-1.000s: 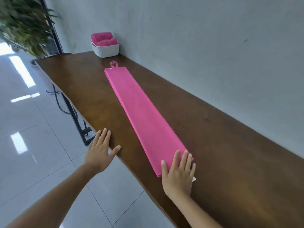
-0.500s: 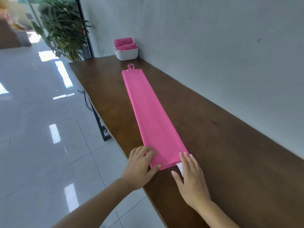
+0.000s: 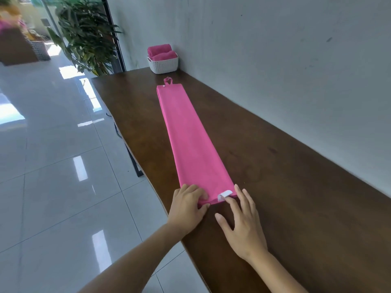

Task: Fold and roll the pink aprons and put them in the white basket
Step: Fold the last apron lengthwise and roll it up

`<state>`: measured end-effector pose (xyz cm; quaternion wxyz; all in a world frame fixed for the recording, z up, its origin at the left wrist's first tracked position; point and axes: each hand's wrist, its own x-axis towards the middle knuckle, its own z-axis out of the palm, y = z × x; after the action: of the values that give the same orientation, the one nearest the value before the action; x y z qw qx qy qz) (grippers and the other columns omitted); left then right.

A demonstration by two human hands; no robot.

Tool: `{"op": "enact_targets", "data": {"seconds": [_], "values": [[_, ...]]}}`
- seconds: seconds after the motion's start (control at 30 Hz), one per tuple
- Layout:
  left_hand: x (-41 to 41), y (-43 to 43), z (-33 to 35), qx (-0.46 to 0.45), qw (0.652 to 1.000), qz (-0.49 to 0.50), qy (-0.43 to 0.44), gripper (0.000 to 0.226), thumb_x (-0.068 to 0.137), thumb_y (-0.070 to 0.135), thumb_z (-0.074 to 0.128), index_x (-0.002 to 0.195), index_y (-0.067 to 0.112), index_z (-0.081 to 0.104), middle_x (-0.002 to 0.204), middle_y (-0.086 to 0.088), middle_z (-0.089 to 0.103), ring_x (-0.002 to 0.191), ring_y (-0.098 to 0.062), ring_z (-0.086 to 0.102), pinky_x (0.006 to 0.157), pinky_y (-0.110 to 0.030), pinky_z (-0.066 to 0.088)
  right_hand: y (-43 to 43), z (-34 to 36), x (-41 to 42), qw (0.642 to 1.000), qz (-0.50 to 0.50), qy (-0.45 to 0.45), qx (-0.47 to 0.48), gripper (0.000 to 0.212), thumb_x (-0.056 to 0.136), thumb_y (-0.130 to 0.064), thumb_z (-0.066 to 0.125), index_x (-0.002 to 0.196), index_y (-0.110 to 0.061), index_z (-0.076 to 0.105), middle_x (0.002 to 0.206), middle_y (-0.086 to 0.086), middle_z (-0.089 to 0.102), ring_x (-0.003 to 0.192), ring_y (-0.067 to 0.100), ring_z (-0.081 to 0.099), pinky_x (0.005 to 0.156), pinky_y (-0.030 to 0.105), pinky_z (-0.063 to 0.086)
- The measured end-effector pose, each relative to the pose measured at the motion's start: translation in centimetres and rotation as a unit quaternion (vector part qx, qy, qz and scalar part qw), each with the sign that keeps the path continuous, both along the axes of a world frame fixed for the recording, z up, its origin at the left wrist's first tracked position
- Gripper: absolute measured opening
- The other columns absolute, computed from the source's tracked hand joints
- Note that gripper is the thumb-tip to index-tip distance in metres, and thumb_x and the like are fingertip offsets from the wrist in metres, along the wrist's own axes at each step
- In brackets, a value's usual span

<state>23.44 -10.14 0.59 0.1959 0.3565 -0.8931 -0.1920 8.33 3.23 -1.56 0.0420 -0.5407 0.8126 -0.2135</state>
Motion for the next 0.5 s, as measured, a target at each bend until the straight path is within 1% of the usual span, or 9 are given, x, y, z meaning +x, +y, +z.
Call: {"op": "enact_targets", "data": {"seconds": [0.03, 0.1, 0.23, 0.3, 0.37, 0.43, 0.5], "values": [[-0.2, 0.0, 0.0, 0.004, 1.0, 0.005, 0.004, 0.009, 0.092, 0.034, 0.069, 0.1, 0.032, 0.064, 0.103, 0.019, 0.059, 0.101, -0.004, 0.048, 0.095, -0.022, 0.036, 0.1, 0.1, 0.1, 1.0, 0.004, 0.001, 0.01, 0.064, 0.095, -0.076, 0.021, 0.151, -0.046, 0.03, 0.169, -0.011, -0.002, 0.154, 0.012, -0.01, 0.121, 0.04, 0.015], [-0.3, -0.1, 0.1, -0.006, 1.0, 0.003, -0.009, 0.008, 0.094, 0.034, 0.068, 0.1, 0.031, 0.064, 0.104, 0.019, 0.06, 0.101, -0.004, 0.049, 0.094, -0.023, 0.038, -0.2, 0.2, 0.2, 1.0, 0.001, 0.007, 0.027, 0.068, 0.095, -0.077, 0.017, 0.155, -0.047, 0.021, 0.169, -0.01, -0.005, 0.155, 0.015, -0.011, 0.122, 0.043, 0.015], [-0.5, -0.5, 0.2, -0.067, 0.996, -0.041, -0.048, 0.014, 0.099, 0.036, 0.059, 0.108, 0.027, 0.065, 0.109, 0.013, 0.064, 0.103, -0.009, 0.054, 0.094, -0.025, 0.046, -0.4, 0.1, 0.4, 0.997, -0.014, 0.041, 0.066, 0.069, 0.097, -0.075, 0.015, 0.158, -0.044, 0.014, 0.169, -0.004, -0.006, 0.155, 0.02, -0.011, 0.121, 0.043, 0.006], [-0.8, -0.5, 0.4, -0.084, 0.993, -0.054, -0.055, 0.018, 0.101, 0.035, 0.054, 0.109, 0.024, 0.066, 0.109, 0.01, 0.065, 0.102, -0.011, 0.056, 0.095, -0.028, 0.05, -0.4, 0.2, 0.5, 0.995, -0.016, 0.049, 0.082, 0.067, 0.097, -0.072, 0.009, 0.158, -0.044, 0.011, 0.17, -0.002, -0.005, 0.156, 0.021, -0.009, 0.122, 0.043, 0.007], [-1.0, -0.3, 0.3, -0.098, 0.992, -0.054, -0.06, 0.021, 0.102, 0.033, 0.05, 0.11, 0.022, 0.065, 0.109, 0.007, 0.065, 0.1, -0.013, 0.057, 0.095, -0.029, 0.051, -0.6, 0.4, 0.5, 0.995, -0.015, 0.049, 0.08, 0.068, 0.096, -0.07, 0.007, 0.157, -0.043, 0.02, 0.169, 0.0, 0.007, 0.156, 0.024, 0.003, 0.123, 0.046, 0.016], [-1.2, 0.1, -0.1, -0.102, 0.993, -0.044, -0.049, 0.02, 0.101, 0.03, 0.05, 0.108, 0.02, 0.065, 0.107, 0.005, 0.066, 0.097, -0.014, 0.058, 0.092, -0.03, 0.051, -0.9, 0.4, 0.0, 0.996, -0.012, 0.053, 0.069, 0.061, 0.098, -0.066, 0.02, 0.152, -0.041, 0.035, 0.165, 0.003, 0.024, 0.152, 0.027, 0.02, 0.119, 0.048, 0.026], [-1.4, 0.4, -0.3, -0.091, 0.995, -0.028, -0.04, 0.017, 0.098, 0.029, 0.051, 0.101, 0.02, 0.065, 0.1, 0.005, 0.065, 0.091, -0.014, 0.055, 0.087, -0.03, 0.052, -1.4, 0.4, -0.7, 0.997, -0.008, 0.058, 0.054, 0.05, 0.099, -0.059, 0.038, 0.144, -0.039, 0.046, 0.157, 0.003, 0.037, 0.145, 0.025, 0.03, 0.115, 0.046, 0.033]]}}
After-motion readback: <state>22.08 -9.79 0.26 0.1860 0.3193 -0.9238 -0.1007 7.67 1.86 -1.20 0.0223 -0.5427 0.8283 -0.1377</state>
